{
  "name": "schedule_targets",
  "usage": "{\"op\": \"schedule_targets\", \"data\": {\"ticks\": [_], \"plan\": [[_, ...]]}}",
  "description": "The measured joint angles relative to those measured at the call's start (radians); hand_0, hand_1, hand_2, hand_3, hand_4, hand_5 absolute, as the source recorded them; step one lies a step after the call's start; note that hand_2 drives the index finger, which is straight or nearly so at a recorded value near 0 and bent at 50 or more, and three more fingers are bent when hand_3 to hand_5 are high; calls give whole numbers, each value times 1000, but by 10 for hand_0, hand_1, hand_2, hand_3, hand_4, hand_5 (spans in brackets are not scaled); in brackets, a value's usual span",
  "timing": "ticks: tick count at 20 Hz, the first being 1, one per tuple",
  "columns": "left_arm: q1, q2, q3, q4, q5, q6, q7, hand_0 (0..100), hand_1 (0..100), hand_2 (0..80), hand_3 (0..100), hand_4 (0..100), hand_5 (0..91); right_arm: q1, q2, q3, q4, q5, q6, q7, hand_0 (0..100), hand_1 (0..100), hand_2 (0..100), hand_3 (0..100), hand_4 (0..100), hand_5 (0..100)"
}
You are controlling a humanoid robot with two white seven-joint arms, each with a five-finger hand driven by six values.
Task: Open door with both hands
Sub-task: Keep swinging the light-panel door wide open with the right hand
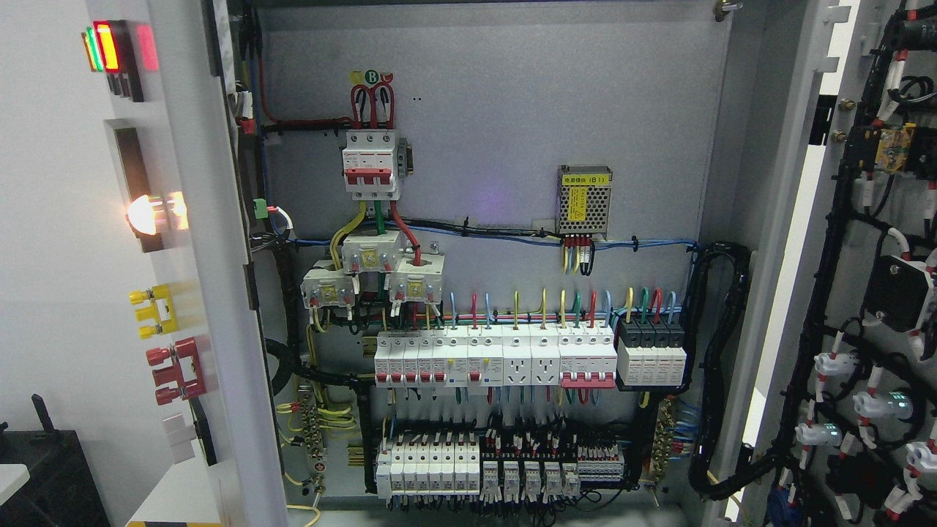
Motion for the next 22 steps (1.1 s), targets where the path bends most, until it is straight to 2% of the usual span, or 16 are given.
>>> {"op": "schedule_targets", "data": {"ticks": [22], "plan": [[0,0,0,0,0,0,2,0,0,0,0,42,0,-6,13,40,-3,55,10,-1,0,0,0,0,0,0]]}}
